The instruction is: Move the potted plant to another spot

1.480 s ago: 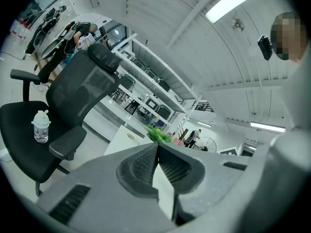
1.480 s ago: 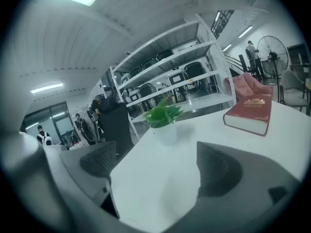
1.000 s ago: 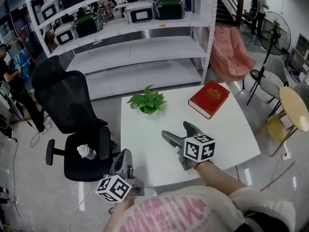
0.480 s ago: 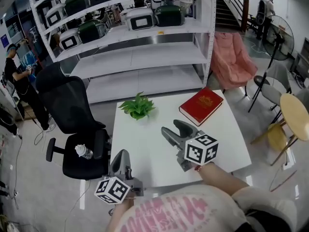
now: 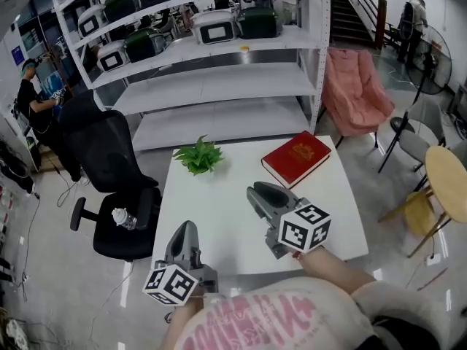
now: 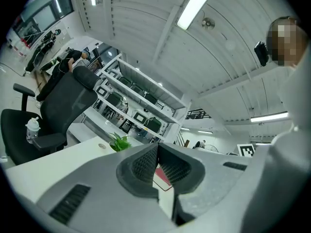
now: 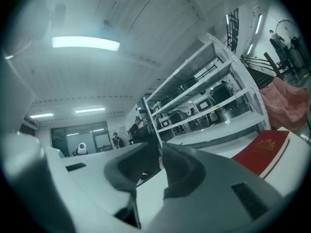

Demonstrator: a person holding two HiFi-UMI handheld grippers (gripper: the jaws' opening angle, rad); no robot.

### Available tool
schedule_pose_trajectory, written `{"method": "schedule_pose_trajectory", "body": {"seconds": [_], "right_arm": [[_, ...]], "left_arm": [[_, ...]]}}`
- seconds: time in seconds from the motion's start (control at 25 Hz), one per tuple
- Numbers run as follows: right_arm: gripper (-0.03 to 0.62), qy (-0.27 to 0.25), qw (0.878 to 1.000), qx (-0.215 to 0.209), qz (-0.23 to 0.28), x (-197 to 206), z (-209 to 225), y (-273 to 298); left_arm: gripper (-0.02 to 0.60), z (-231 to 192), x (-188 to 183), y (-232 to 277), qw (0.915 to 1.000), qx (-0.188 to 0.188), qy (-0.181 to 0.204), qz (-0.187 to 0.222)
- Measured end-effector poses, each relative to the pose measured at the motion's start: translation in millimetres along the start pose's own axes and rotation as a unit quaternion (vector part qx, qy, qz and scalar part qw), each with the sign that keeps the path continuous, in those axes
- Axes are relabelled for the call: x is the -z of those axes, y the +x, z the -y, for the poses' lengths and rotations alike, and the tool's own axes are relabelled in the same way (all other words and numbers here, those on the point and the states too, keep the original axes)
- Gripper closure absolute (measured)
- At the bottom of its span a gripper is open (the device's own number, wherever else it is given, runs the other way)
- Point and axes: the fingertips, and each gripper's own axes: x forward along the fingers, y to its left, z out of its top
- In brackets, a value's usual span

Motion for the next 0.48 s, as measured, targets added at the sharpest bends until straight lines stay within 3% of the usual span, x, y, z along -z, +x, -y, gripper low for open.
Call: {"method": "schedule_pose_trajectory", "body": {"seconds": [0.28,0.48], "right_arm": [[0.547,-0.007,0.999,-0.036,-0.005,5,-4,-25],[0.568,-0.04,0.998,-0.035,-0.023,14,-9,-42]], "left_arm": [[0.578,20,21,-15,0.9998,-0.018,0.003,0.01],[0.578,37,30,-29,0.9996,-0.026,0.006,0.012]]}}
